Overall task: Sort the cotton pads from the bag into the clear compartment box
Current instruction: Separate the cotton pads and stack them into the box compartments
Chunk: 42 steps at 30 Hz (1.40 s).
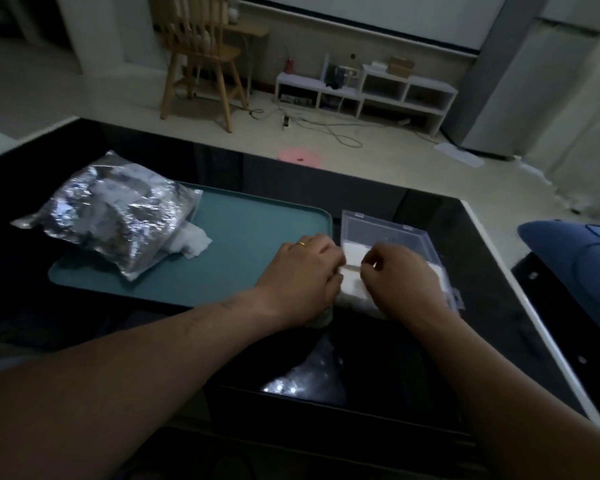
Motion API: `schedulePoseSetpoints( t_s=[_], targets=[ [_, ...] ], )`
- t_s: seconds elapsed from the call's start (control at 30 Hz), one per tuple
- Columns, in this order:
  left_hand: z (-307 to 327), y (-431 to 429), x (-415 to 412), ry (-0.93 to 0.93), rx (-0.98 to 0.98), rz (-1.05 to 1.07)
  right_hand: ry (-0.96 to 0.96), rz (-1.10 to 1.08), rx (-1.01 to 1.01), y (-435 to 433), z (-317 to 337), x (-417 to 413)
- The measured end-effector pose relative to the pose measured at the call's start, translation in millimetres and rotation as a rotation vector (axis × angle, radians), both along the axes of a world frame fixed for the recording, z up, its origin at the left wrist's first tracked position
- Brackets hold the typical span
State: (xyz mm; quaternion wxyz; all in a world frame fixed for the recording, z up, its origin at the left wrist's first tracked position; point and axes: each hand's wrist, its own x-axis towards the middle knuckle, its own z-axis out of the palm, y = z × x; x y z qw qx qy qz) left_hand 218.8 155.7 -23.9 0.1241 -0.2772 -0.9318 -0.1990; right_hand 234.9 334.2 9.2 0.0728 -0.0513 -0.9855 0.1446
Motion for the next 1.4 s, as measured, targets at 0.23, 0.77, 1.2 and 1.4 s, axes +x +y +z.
schedulePoseSetpoints(
  t_s=[0.23,0.77,1.2,1.4],
  targets=[
    [16.6,-96.5,-1.2,-0.016,-0.012,0.256,-0.042,0.34,-0.178,-118.1,-4.9,-28.2],
    [1.5,-257.3,-38.7,-0.318,0.09,0.592,0.05,0.567,0.013,-269.8,-58.4,-91.1],
    [15.7,-240.6,-41.9,-0.304,0.257,0.461,-0.246,0.564,-0.088,-291.4,-19.7,-105.6],
    [6.0,-250.5,-45.1,-0.331,0.211,0.537,-0.221,0.543,-0.001,-299.7,-39.9,-107.9]
  ],
)
